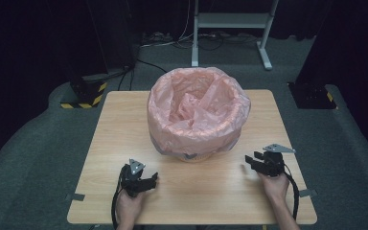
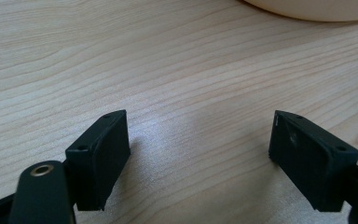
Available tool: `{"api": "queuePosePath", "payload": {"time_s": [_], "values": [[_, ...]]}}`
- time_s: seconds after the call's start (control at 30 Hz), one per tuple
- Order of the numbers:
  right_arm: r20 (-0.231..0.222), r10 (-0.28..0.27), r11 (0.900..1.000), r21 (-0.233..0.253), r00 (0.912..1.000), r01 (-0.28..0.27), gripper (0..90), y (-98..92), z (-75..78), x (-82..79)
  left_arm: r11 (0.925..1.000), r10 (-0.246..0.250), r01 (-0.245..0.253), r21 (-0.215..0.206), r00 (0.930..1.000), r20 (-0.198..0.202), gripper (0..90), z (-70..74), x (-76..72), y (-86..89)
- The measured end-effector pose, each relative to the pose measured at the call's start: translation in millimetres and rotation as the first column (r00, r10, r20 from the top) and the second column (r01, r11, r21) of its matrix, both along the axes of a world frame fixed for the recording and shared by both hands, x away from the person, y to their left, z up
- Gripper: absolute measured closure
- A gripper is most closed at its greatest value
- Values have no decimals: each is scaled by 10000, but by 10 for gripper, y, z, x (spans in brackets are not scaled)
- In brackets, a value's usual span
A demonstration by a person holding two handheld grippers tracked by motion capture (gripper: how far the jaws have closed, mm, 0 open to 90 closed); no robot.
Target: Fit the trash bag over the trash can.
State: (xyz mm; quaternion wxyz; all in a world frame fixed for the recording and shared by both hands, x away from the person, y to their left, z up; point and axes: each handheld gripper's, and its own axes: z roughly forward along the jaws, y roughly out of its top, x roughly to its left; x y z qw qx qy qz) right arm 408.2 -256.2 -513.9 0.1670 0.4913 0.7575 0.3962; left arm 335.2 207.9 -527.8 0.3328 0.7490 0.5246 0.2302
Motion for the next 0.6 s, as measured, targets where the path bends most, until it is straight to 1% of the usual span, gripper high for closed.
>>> {"api": "queuePosePath", "payload": {"time_s": [0.03,0.07,0.1,0.13,0.2,0.23,0.27,0.3,0.33,0.6], "values": [[-122,13,10000,-47,9999,-14,495,14,-29,5,10000,2,-2,-5,10000,-1,203,0,0,0],[-67,62,9997,-216,10000,-64,495,36,-78,-1,10000,4,-4,-6,10000,0,203,0,0,0],[91,109,9995,-306,9999,-106,493,38,-89,-11,10000,6,-6,-6,10000,0,203,0,0,-1],[81,143,9992,-361,9999,-140,490,41,-88,-15,10000,4,-4,-4,10000,1,203,0,0,-1],[239,513,9953,-836,9984,-491,476,49,-87,-17,10000,20,-20,-6,10000,0,203,-1,-1,-2],[399,669,9886,-1375,9970,-608,450,63,-89,-27,10000,28,-28,-9,10000,3,203,-1,-1,-2],[451,685,9866,-1512,9966,-610,417,63,-90,-28,10000,28,-28,-9,10000,1,203,-1,-1,-2],[346,571,9888,-1401,9978,-518,405,44,-90,-15,10000,27,-27,-7,10000,3,203,-1,-1,-2],[374,491,9883,-1463,9981,-431,399,39,-90,-12,10000,32,-32,-12,10000,2,203,-1,-1,-2],[375,383,9880,-1511,9986,-323,380,40,-91,-11,10000,14,-14,-9,10000,3,203,-1,-1,0]]}}
